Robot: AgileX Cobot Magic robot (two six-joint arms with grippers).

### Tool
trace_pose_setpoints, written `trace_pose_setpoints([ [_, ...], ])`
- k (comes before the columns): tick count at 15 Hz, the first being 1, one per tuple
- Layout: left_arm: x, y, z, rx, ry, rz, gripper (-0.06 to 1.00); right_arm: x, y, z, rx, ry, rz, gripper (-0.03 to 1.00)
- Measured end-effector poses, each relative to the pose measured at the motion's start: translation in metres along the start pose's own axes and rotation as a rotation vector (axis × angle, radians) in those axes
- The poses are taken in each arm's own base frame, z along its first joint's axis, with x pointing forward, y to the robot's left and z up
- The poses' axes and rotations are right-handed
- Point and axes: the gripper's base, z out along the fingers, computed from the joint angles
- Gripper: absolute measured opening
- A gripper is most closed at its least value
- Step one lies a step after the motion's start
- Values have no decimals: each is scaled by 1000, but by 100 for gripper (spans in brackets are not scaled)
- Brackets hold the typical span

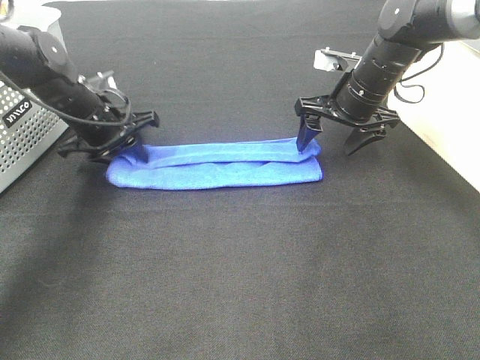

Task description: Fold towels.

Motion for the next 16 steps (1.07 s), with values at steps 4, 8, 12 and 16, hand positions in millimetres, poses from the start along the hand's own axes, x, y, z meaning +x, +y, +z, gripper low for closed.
trace_pose_setpoints([
  [4,2,-2,-11,-32,25,34,10,0,0,0,0,0,0,83],
  [8,-8,-11,-58,-151,-14,97,10,0,0,0,2,0,-2,83],
  [12,-24,-35,-123,-223,-63,104,10,1,0,0,1,11,1,83],
  [16,-7,-95,-114,-65,-50,135,10,4,0,0,-3,48,3,83],
])
